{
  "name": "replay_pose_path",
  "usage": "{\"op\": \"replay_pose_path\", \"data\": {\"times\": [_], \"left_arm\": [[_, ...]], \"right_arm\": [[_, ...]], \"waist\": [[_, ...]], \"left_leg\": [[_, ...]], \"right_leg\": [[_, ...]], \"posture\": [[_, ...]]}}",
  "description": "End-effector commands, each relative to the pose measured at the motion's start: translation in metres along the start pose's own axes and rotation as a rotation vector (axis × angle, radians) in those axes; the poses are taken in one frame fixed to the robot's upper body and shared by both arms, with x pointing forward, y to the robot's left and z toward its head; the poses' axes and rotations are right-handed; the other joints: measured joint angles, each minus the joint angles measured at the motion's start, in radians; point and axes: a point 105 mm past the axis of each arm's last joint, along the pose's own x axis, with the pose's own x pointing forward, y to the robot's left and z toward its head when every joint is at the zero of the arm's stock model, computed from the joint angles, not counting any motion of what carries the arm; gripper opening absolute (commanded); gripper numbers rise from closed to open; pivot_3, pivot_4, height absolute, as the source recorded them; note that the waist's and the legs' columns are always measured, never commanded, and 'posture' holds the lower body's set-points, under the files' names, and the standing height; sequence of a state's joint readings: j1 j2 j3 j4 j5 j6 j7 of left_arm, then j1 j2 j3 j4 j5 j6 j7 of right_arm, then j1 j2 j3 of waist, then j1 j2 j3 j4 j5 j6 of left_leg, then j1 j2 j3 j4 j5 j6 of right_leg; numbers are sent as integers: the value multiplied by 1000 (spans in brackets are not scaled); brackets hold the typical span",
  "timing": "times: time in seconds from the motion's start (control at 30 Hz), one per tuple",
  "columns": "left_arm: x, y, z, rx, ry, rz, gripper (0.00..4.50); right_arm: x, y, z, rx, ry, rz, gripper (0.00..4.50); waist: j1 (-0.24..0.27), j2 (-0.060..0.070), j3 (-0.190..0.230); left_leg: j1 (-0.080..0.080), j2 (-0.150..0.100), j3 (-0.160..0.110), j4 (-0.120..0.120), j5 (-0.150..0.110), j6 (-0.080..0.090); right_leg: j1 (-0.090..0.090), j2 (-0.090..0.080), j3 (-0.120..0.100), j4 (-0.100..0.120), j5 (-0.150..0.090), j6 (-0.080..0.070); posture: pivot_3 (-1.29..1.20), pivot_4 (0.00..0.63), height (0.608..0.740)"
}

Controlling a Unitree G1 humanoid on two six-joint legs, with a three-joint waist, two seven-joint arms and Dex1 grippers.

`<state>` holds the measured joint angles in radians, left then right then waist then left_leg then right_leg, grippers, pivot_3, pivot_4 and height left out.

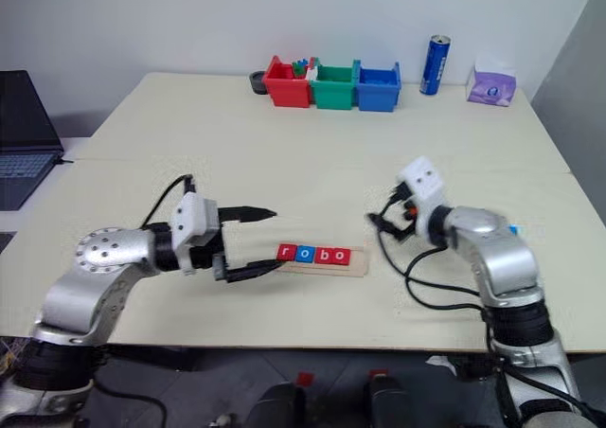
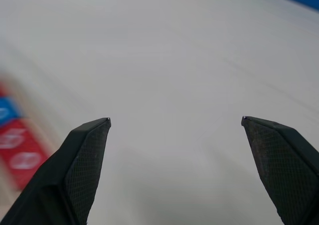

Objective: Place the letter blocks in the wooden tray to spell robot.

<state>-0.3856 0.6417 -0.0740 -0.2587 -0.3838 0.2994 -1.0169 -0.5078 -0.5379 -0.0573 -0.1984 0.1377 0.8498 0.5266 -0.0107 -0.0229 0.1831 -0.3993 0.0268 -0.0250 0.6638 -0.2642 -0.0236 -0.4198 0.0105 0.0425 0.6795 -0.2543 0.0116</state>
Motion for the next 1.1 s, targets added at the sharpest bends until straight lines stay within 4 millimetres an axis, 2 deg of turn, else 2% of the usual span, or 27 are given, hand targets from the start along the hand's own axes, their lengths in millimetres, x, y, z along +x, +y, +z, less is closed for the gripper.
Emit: {"op": "replay_pose_path", "data": {"times": [0.03,0.1,0.23,0.37,0.5,0.77,0.97,1.07,1.1], "left_arm": [[32,-12,6,19,-28,-14,4500],[43,-15,4,18,-30,-16,4500],[74,-10,10,5,-63,16,4500],[99,-10,16,-2,-101,16,4500],[112,-14,17,9,-111,-3,4500],[114,-17,20,9,-121,-15,4500],[110,-19,20,8,-116,-19,4500],[109,-19,19,8,-112,-17,4500],[108,-18,19,9,-111,-16,4500]], "right_arm": [[-20,-53,-30,-13,51,-273,4473],[-26,-61,-42,-9,73,-319,4473],[-41,-77,-66,99,113,-409,4473],[-43,-84,-82,158,140,-449,4473],[-41,-90,-91,244,152,-486,4473],[-30,-93,-103,390,172,-507,4473],[-32,-93,-111,485,216,-554,4473],[-34,-92,-113,474,234,-571,3908],[-34,-91,-113,472,237,-571,3592]], "waist": [[1,0,0],[-5,0,0],[-21,1,-1],[-24,2,-1],[-23,2,-1],[-21,2,-2],[-21,3,-2],[-20,3,-2],[-20,3,-2]], "left_leg": [[0,0,1,0,0,0],[0,0,2,-1,0,0],[1,2,1,-1,0,0],[3,2,2,-1,0,0],[3,2,2,-1,0,0],[2,2,2,-1,0,0],[3,2,2,-1,0,0],[3,1,2,-1,0,0],[3,1,2,-1,0,0]], "right_leg": [[0,0,1,0,0,1],[0,0,2,0,0,1],[-1,2,3,2,1,0],[0,3,4,2,1,0],[0,3,4,2,1,0],[0,3,4,2,1,0],[0,3,4,2,1,0],[0,3,4,2,1,0],[0,3,4,2,1,0]], "posture": [[0,150,740],[0,150,740],[0,150,740],[0,150,740],[0,150,740],[0,150,740],[0,150,740],[0,150,740],[0,150,740]]}}
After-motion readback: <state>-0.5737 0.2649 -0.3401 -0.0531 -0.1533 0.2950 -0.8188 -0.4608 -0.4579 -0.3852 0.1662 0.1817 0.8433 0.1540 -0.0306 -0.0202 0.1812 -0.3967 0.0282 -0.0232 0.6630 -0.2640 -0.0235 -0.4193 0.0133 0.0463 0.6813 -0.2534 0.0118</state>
